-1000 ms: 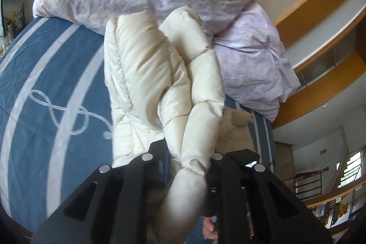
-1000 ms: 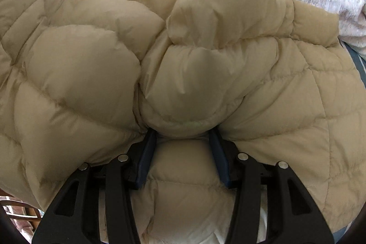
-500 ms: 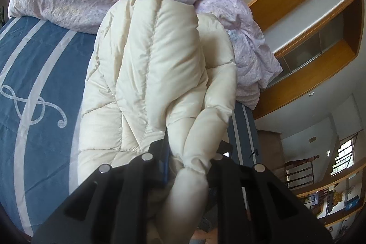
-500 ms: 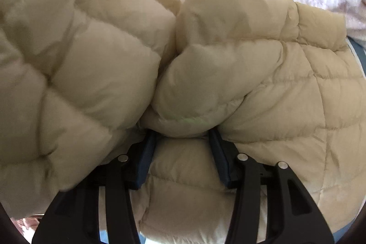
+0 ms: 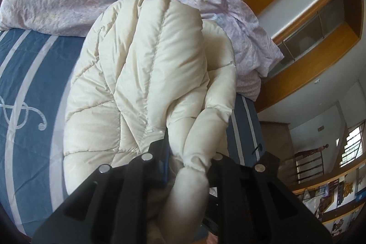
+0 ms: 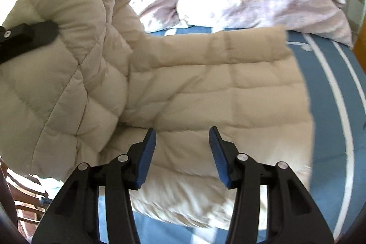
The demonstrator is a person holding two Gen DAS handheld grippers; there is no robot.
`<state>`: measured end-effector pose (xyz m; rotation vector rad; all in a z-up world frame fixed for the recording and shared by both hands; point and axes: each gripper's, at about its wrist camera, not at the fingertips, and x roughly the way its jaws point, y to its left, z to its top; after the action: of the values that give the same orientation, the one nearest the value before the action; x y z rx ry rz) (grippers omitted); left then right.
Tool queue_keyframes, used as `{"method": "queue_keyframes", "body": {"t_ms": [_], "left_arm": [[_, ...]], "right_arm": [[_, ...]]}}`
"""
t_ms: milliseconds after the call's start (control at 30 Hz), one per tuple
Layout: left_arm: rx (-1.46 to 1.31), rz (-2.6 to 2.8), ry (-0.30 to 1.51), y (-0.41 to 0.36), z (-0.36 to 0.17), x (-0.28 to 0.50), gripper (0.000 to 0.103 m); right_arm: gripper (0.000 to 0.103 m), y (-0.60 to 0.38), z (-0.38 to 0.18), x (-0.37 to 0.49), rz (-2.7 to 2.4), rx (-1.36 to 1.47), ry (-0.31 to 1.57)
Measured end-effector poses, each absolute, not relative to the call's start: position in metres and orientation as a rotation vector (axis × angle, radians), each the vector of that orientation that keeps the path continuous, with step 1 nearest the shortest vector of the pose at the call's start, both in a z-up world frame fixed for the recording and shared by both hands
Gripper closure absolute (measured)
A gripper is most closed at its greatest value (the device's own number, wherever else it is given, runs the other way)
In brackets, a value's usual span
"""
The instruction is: Fold large clothes
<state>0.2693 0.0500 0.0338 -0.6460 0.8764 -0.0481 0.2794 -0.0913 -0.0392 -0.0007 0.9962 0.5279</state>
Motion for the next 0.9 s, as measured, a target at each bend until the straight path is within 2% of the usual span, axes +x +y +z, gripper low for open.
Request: {"method": "queue_keyframes", "body": {"t_ms": [333,700,800,900], "left_arm": [[-0.605,-0.128,0.958,-0.01,0.016,0.299,0.086],[-0.573,-0.182,1.055,-0.063,-0.008,0.324,0.082],[-0.556,-0.209,1.07,-0.075,-0.006,0.328,0.075],[-0.565,-0.253,1.068,-0.081,0.002,0.329,0.06]], "right_arm": [[0.053,-0.16,-0.048,0.263,0.444,0.023,1.016],[0.053,-0.191,-0.063,0.226,0.419,0.045,1.012],[0.053,-0.195,-0.067,0.219,0.414,0.051,1.016],[0.053,-0.196,-0.07,0.215,0.411,0.058,1.018]]}}
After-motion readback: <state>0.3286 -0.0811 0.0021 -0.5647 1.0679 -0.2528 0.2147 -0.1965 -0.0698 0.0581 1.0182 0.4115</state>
